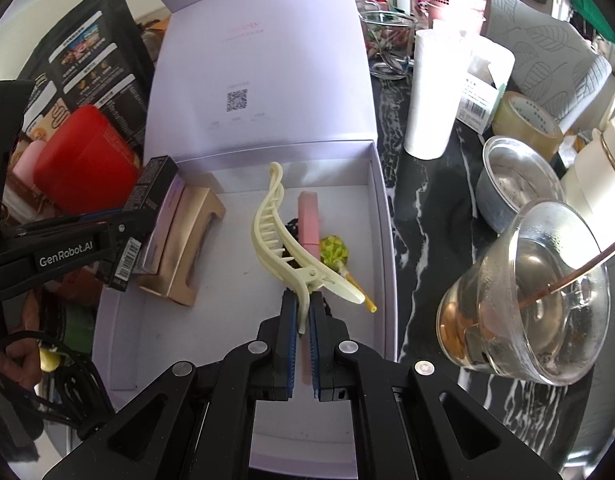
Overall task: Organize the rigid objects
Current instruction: 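Lower the black box and claw clip into the lavender box and open both tools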
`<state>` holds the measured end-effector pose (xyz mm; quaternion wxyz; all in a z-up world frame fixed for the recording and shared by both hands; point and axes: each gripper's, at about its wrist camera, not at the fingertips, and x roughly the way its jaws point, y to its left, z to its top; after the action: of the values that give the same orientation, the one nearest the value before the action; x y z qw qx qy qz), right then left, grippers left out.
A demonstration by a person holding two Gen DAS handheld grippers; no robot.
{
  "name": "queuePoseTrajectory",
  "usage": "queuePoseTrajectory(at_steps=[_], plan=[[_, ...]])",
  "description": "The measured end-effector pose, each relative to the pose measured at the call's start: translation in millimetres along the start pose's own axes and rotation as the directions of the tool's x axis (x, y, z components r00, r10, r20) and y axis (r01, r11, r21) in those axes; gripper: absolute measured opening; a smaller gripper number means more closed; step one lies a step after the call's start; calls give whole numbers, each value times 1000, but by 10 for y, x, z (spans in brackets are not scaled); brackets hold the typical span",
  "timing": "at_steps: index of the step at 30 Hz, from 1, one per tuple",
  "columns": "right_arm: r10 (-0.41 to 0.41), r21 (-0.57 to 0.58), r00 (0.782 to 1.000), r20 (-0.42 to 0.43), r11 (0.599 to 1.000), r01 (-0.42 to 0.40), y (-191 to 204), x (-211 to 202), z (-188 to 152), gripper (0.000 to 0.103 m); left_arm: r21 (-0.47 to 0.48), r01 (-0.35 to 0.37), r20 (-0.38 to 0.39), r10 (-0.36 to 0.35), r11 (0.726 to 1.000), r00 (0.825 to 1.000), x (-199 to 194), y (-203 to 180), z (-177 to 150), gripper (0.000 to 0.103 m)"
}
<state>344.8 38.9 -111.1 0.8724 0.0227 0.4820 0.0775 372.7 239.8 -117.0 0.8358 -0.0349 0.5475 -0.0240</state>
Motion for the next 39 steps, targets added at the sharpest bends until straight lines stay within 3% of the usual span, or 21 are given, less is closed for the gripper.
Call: queuePoseTrajectory(at_steps=[6,13,16,19,21,23,26,39], plan=[[-7,-11,1000,3,1000,7,18,6,12,7,11,0,-13,0,1000,1000,33,-43,28,25],[-15,-28,1000,6,999,15,59,-56,20,19,11,43,-60,-42,999,997,41,-42,61,25],[-18,-30,1000,14,999,18,60,-140,-8,24,33,9,-79,-7,999,997,40,-95,35,26],[-25,-35,1000,13,999,25,51,-181,-36,24,40,-5,-75,8,999,997,-4,-137,-6,35],[-29,-32,999,14,999,29,38,-222,-53,24,39,-2,-74,5,999,997,-44,-162,-22,62],[-35,-28,999,17,999,35,21,-265,-66,25,38,10,-61,-8,999,998,-107,-186,-39,77],[-44,-13,999,25,999,44,-1,-337,-88,29,46,10,-49,-7,999,999,-187,-239,-49,77],[-54,-21,995,86,998,56,97,-724,-116,29,43,8,31,-10,999,999,-744,-256,-137,77]])
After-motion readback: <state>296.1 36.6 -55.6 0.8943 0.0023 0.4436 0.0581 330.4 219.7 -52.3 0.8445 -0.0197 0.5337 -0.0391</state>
